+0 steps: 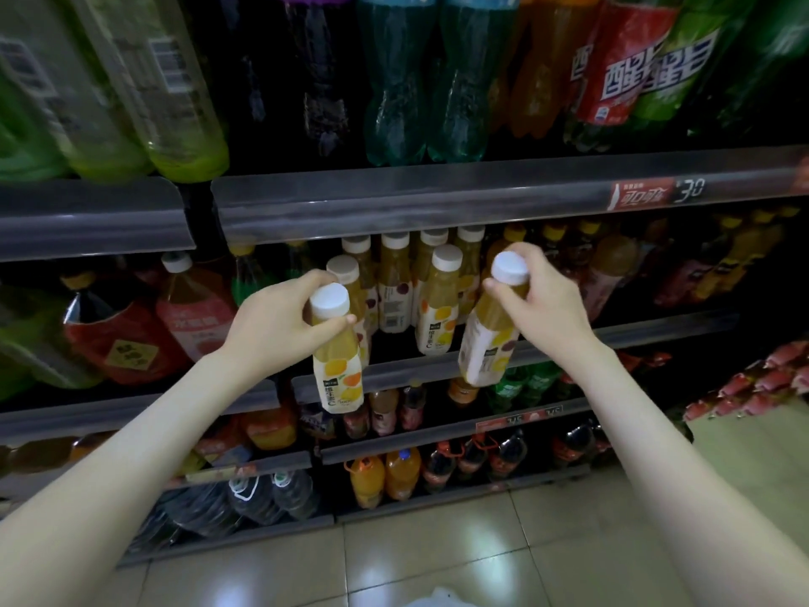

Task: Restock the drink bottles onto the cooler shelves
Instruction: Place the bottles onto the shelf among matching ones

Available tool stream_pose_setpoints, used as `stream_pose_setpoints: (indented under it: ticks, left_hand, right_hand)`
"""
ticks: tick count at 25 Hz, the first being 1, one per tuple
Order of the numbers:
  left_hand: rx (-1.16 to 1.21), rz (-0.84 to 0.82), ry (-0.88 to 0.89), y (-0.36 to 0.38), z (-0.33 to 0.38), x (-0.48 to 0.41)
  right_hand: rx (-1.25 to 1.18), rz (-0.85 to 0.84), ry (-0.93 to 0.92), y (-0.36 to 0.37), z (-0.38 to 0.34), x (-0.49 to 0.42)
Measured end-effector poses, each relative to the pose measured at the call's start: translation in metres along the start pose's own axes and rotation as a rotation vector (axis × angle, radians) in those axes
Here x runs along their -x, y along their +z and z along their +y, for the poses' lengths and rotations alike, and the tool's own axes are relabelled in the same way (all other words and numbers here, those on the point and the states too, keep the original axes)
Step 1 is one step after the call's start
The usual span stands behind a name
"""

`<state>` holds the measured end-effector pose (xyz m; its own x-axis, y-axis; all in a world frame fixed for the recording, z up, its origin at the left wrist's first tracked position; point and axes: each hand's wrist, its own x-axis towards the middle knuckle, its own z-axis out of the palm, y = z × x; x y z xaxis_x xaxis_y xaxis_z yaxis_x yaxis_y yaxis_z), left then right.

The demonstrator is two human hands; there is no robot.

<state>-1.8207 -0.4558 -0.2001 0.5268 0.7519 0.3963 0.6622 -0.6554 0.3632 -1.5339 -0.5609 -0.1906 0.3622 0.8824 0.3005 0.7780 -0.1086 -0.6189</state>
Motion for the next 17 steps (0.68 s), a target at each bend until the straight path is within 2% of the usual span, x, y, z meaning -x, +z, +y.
stream_pose_setpoints:
  ticks: [3, 9, 12, 15, 17]
  left_hand:
    - [-0.001, -0.015, -0.017, 0.006, -0.003, 0.002]
    - [-0.061, -0.008, -0.062, -0.002, -0.009, 0.015]
    - [-0.056, 0.015, -0.066, -0.003, -0.010, 0.019]
    - [-0.028, 0.013, -0.095, -0.003, -0.008, 0.019]
    - [0.000, 0.001, -0.118, 0.000, -0.002, 0.016]
  right_hand:
    - [-0.015, -0.139, 0.007, 0.020, -0.020, 0.010]
    - [-0.093, -0.121, -0.051, 0.080, -0.041, -0.007]
    - [-0.066, -0.218, -0.012, 0.101, -0.050, -0.020]
    - [-0.032, -0.255, 0.024, 0.106, -0.060, -0.026]
    - [0.014, -0.215, -0.030, 0.101, -0.065, -0.015]
